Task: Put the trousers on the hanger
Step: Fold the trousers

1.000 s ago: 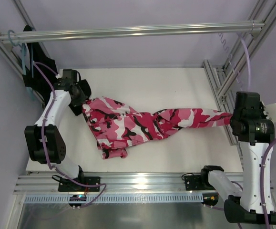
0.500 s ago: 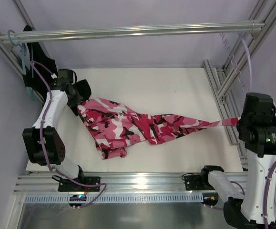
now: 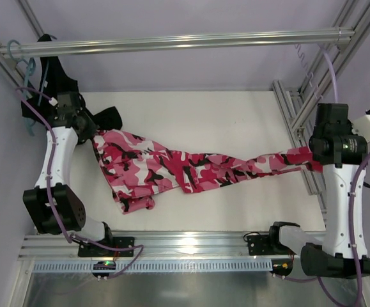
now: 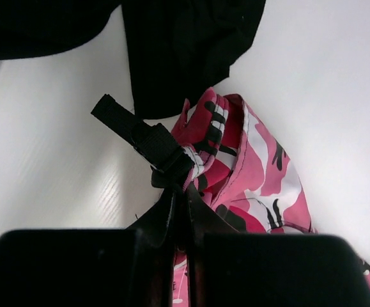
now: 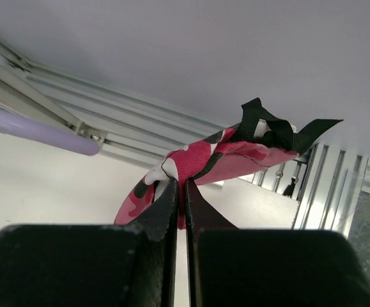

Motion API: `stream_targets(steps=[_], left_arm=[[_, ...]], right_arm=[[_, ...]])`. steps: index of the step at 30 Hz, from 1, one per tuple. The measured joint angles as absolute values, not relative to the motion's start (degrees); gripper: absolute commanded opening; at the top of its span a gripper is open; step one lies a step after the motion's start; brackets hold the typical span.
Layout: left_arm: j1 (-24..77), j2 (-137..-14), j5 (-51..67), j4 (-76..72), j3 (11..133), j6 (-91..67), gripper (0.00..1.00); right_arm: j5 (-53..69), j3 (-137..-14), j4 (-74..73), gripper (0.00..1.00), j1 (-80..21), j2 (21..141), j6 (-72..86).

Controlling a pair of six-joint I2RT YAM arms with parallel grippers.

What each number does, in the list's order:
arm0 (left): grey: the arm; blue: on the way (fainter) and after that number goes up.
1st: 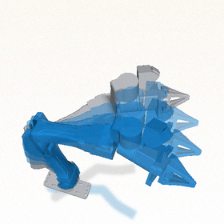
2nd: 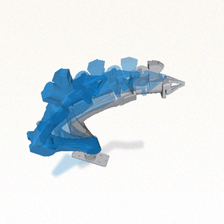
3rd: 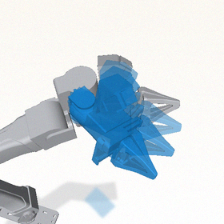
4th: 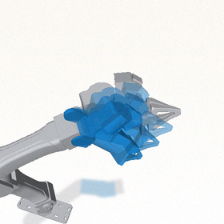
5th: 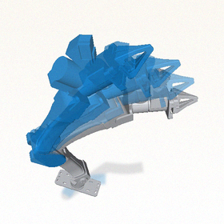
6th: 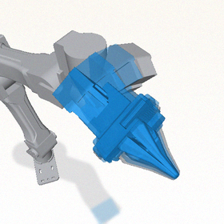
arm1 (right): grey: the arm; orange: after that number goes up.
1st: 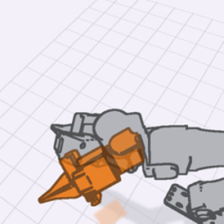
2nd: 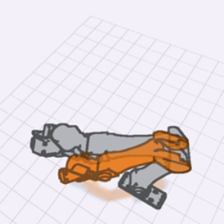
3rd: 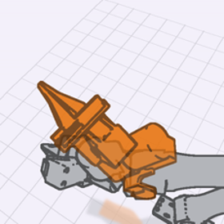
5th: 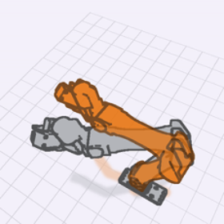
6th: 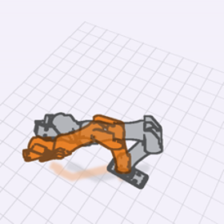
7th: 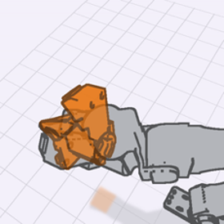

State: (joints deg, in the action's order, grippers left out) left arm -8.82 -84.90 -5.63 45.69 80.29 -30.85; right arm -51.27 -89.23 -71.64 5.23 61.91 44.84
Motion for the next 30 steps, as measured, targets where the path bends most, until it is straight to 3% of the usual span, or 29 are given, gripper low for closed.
stream_targets(steps=[7, 13, 14, 15, 18, 23, 30], left_arm=[[-8.6, -84.7, -2.3, 44.5, 75.7, -30.9, 0.0], [-8.1, -82.9, -0.4, 43.9, 71.4, -30.8, 0.0], [-7.9, -82.3, 0.2, 43.5, 70.7, -30.8, 0.0], [-7.6, -81.8, 0.8, 42.9, 70.0, -30.8, 0.0], [-6.8, -79.6, 2.1, 42.0, 67.4, -30.8, 0.0], [-6.3, -77.9, 2.9, 41.8, 66.2, -30.8, 0.0], [-5.6, -76.5, 9.0, 40.2, 65.7, -30.9, 0.0]], right_arm=[[-43.7, -72.7, -66.6, 0.04, 8.0, 68.0, 45.1], [-39.7, -69.4, -64.8, 0.04, 9.0, 71.3, 45.6], [-38.6, -68.3, -64.1, 0.09, 9.0, 69.9, 45.7], [-37.2, -66.7, -63.4, 0.29, 9.0, 68.0, 45.8], [-30.9, -58.3, -60.9, 0.42, 9.1, 60.2, 45.6], [-18.4, -52.5, -56.2, 0.54, 7.7, 52.1, 43.2], [-12.2, -54.4, -42.4, 0.58, -12.6, 57.8, 37.8]])
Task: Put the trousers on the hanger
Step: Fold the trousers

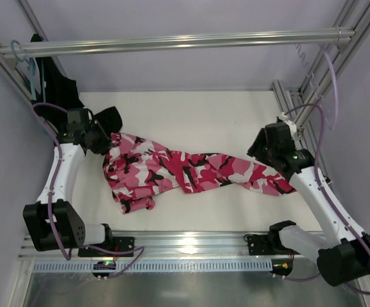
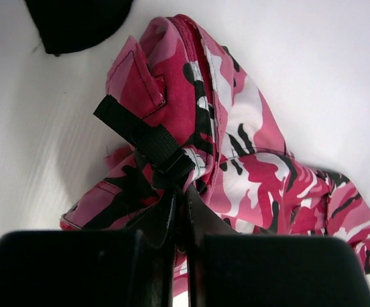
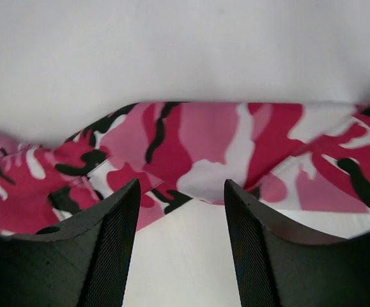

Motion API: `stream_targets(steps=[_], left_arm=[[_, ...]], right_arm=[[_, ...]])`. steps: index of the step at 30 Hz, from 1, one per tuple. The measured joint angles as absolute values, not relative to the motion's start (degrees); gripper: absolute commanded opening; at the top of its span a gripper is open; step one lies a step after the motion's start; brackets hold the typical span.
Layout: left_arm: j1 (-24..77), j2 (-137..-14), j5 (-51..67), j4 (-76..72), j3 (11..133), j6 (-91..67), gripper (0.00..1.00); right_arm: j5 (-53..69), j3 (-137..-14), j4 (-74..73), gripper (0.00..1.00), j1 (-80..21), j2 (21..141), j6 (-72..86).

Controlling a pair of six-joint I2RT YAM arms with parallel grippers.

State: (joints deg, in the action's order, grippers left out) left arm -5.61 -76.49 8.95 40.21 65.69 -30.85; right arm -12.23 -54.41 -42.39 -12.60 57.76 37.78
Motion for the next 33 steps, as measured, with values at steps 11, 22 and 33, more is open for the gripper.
stream_targets(steps=[11, 22, 33], left_arm=[[-4.1, -73.8, 10.3, 39.7, 62.7, -30.8, 0.0], [-0.3, -74.8, 13.0, 36.1, 63.8, -31.2, 0.0], [3.4, -75.4, 21.5, 26.3, 66.9, -35.7, 0.0]], right_arm=[[-0.5, -62.7, -18.2, 0.57, -20.3, 89.0, 26.0], [1.5, -66.2, -15.4, 0.59, -23.8, 104.2, 25.6], [-1.3, -47.8, -8.0, 0.59, -32.0, 92.4, 27.5]])
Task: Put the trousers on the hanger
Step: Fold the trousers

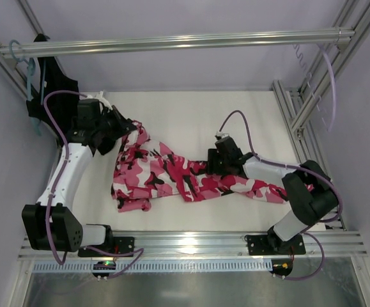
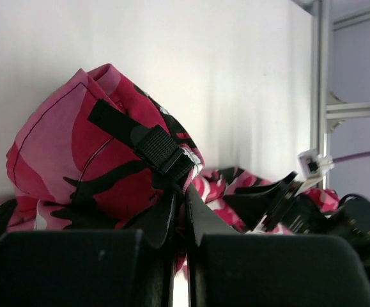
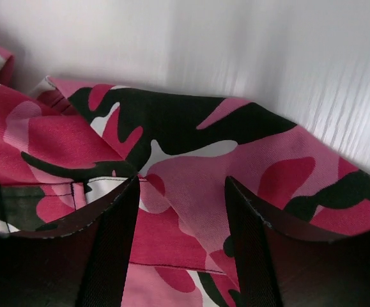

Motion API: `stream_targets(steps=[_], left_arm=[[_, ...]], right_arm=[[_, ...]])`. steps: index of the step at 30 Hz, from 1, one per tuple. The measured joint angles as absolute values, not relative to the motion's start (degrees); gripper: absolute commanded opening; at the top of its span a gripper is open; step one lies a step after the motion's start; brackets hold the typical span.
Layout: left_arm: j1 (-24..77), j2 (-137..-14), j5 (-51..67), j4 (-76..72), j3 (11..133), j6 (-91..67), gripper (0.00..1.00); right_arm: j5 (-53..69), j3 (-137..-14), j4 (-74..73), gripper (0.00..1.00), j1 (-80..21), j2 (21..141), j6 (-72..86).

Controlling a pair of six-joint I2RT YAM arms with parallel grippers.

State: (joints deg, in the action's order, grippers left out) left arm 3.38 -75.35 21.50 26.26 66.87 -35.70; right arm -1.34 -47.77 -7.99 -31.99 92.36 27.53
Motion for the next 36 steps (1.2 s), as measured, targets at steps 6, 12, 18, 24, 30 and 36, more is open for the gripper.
stream_targets(steps=[6, 12, 18, 24, 30, 36], left_arm=[[4.5, -75.4, 25.9, 22.8, 68.9, -38.6, 0.0], [4.6, -72.8, 27.3, 23.2, 68.4, -38.3, 0.0], [4.6, -68.6, 28.6, 23.6, 65.0, -37.0, 0.0], [4.6, -68.1, 29.5, 24.6, 64.7, -36.2, 0.0], [4.6, -68.1, 31.2, 26.2, 64.7, -34.0, 0.0], [4.6, -68.0, 32.1, 28.2, 64.7, -32.1, 0.0]], right_arm=[[-2.7, -36.7, -4.8, 0.59, -43.0, 82.1, 31.8], [-3.1, -34.3, -7.6, 0.7, -48.4, 74.3, 35.7], [-5.8, -43.1, -7.9, 0.74, -45.6, 71.0, 35.7], [6.6, -52.9, 4.0, 0.73, -35.1, 84.1, 33.8], [17.7, -62.7, 7.8, 0.78, -31.6, 102.6, 33.1], [27.3, -70.5, 12.6, 0.81, -32.2, 114.8, 34.2]])
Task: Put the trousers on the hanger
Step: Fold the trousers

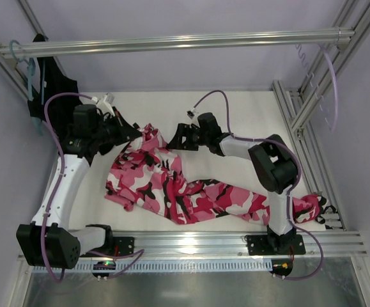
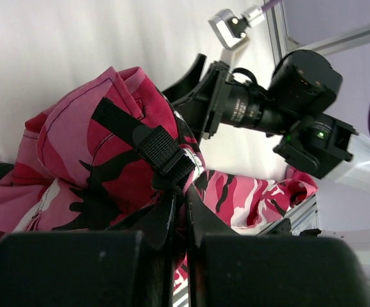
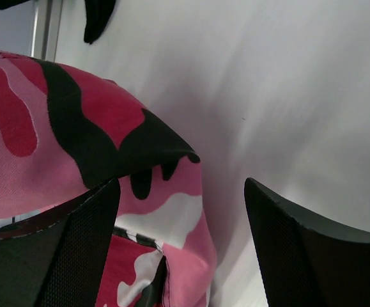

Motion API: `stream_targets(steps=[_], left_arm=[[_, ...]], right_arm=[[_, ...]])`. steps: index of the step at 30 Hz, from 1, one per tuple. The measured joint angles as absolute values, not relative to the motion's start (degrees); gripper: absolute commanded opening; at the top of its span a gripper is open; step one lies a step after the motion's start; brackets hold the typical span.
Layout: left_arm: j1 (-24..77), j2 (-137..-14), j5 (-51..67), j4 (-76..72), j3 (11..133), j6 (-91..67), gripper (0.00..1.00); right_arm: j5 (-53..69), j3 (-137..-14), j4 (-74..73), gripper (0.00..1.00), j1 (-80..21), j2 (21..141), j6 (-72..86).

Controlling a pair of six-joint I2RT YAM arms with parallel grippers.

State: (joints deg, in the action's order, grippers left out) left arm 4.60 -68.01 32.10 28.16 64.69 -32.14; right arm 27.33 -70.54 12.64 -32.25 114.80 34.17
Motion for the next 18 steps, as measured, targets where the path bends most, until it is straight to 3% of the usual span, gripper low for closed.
stream_targets(steps=[9, 11, 12, 15, 16, 17, 18], left_arm=[[4.6, -68.0, 32.1, 29.6, 64.7, -30.5, 0.0], [4.6, -68.0, 31.9, 30.1, 64.7, -29.9, 0.0], [4.6, -68.0, 31.7, 30.3, 64.7, -29.6, 0.0], [4.6, -68.0, 30.9, 31.0, 64.7, -29.4, 0.0], [4.6, -68.0, 30.7, 31.2, 64.7, -29.4, 0.0], [4.6, -68.0, 30.3, 31.2, 64.7, -29.4, 0.0], [4.6, -68.0, 30.0, 31.2, 64.7, -29.4, 0.0]], right_arm=[[32.3, -80.2, 14.3, 0.79, -34.7, 126.0, 34.2], [32.4, -81.8, 14.6, 0.69, -35.3, 127.6, 34.3], [32.3, -82.1, 14.7, 0.55, -35.4, 128.0, 34.4], [32.3, -82.2, 15.1, 0.3, -35.8, 128.3, 34.7], [32.2, -82.2, 15.4, 0.11, -35.8, 128.3, 34.6], [31.9, -82.1, 15.8, 0.04, -35.8, 128.3, 34.4], [31.5, -81.8, 16.2, 0.04, -35.8, 128.1, 34.5]])
